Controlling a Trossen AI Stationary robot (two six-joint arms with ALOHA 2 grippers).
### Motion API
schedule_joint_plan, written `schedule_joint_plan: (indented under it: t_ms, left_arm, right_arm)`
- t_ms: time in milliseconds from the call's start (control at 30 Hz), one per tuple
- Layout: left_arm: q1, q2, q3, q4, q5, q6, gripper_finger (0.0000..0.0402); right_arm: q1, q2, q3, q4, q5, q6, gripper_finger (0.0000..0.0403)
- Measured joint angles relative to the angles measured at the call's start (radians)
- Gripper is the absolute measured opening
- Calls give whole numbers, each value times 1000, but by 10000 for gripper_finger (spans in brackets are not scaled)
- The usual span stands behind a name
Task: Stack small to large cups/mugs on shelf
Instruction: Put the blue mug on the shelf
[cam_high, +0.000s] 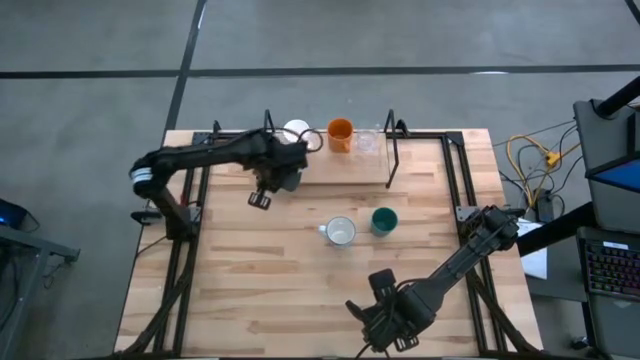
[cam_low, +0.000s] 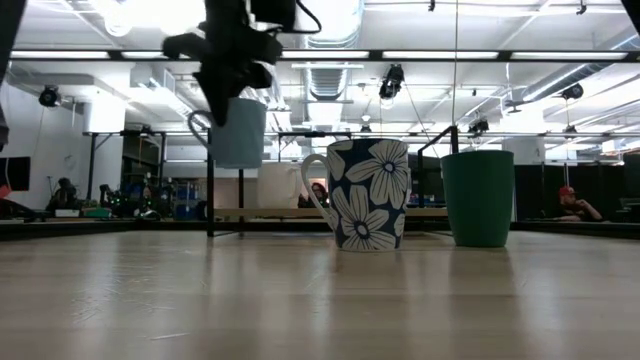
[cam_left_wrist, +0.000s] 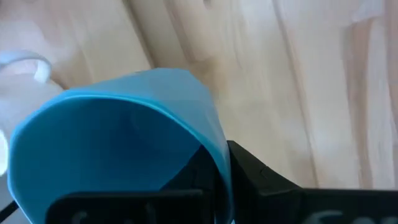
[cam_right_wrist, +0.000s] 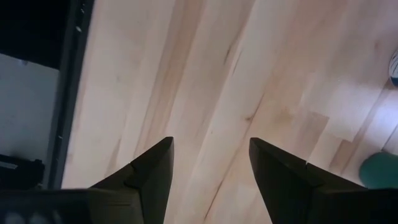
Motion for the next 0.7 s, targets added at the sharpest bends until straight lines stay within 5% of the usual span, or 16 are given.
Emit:
schedule_joint_plan:
  t_ms: [300, 700]
  left_arm:
    - [55, 145, 224, -57, 46, 75, 0]
    - [148, 155, 258, -38, 95, 107, 0]
  right_arm:
    - [2, 0, -72, -4, -1, 26, 203]
    - [17, -132, -100, 10, 38, 92, 203]
